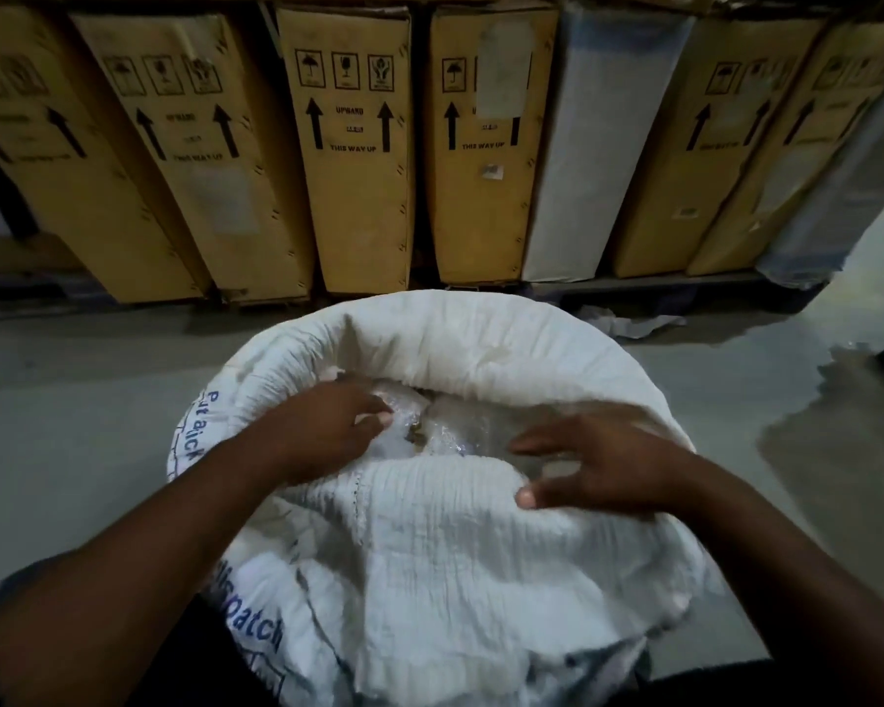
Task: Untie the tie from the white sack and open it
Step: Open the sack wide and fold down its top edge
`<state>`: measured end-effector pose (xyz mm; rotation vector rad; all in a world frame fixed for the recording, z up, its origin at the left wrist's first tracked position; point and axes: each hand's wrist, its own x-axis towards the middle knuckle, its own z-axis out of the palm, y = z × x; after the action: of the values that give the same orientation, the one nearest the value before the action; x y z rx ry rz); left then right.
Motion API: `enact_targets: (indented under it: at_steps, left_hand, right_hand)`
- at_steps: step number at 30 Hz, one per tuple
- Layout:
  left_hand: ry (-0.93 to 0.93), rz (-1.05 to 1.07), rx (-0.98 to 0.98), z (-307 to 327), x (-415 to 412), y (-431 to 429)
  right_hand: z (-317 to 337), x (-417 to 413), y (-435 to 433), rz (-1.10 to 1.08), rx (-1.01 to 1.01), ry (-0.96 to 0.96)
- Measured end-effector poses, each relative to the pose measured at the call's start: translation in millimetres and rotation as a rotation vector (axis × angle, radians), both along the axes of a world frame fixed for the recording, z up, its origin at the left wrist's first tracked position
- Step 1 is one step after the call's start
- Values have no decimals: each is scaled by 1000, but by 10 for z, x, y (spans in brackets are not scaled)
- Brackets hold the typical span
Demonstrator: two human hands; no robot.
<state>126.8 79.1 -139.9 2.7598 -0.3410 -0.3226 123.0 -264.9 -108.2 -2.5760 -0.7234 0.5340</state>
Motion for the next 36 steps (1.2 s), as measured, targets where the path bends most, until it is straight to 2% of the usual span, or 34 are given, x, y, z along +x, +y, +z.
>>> enact_targets:
  at_steps: [2, 5, 8, 10, 13, 15, 17, 19, 21, 23, 26, 29, 31, 33, 34, 36]
  left_hand:
    - [148, -50, -67, 187, -307, -78]
    - [287, -114, -110, 354, -784, -97]
    - [258, -219, 110, 385, -1210, -177]
    - [304, -275, 240, 385, -1489, -298]
    - [497, -348, 273, 369, -1833, -455]
    - [675, -322, 308, 334, -1974, -582]
    - [744, -291, 357, 303, -1976, -712]
    - [641, -272, 341, 355, -1829, -772]
    - [505, -207, 203, 426, -1576, -702]
    - [408, -88, -7, 477, -1314, -576]
    - [266, 161, -400, 511, -989, -421]
    - [77, 315, -648, 428, -692, -287]
    - [-38, 416, -660, 294, -557, -191]
    - [-199, 489, -555, 151, -509, -96]
    - [-257, 499, -523, 97, -498, -65]
    - [-288, 466, -487, -3, -473, -25]
  right_hand:
    - [-23, -124, 55, 69, 1, 137]
    - [-4, -323, 70, 95, -73, 208]
    - [13, -587, 169, 140, -146, 179]
    - [3, -803, 282, 233, -263, 157]
    - [-144, -1132, 438, 488, -496, 320]
    - [-222, -1290, 513, 631, -601, 440]
    - [-228, -1352, 557, 621, -612, 494]
    - [-167, -1318, 555, 471, -521, 464]
    - [-114, -1204, 483, 263, -342, 346]
    - [-95, -1069, 417, 50, -140, 262]
    - [-86, -906, 448, -271, 249, 298]
    - [-86, -677, 544, -464, 479, 102]
    - [-79, -538, 569, -532, 494, -48]
    - [-103, -437, 559, -514, 314, -197]
    - [-116, -390, 558, -510, 232, -209]
    - [-130, -305, 594, -524, 237, -66]
